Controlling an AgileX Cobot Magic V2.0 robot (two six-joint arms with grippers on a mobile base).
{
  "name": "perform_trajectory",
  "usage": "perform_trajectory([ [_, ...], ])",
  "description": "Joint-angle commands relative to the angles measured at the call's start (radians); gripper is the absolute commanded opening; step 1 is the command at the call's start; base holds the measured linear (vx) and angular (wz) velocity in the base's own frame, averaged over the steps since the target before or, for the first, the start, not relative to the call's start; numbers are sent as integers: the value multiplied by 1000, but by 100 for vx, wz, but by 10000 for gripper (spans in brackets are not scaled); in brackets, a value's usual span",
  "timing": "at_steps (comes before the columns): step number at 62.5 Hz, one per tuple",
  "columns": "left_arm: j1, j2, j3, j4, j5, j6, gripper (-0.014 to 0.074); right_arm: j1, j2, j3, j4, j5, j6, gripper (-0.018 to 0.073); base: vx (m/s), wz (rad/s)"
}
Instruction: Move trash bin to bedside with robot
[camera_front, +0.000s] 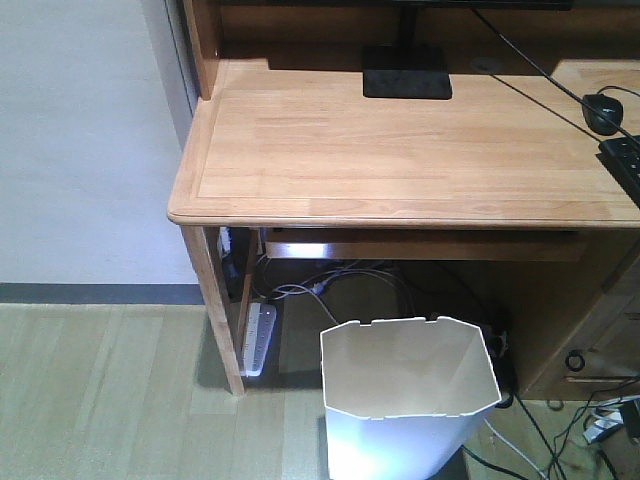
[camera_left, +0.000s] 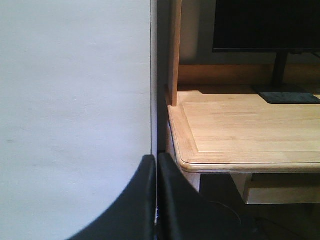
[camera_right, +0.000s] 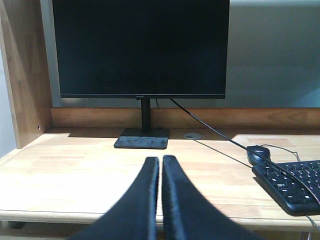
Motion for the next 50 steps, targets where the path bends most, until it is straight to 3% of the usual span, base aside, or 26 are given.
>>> perform_trajectory([
  [1, -5, -10, 28, -4, -78, -9, -6, 2, -12, 18, -11, -76, -4, -11, 0, 0],
  [50, -5, -10, 28, -4, -78, -9, -6, 2, -12, 18, -11, -76, -4, -11, 0, 0],
])
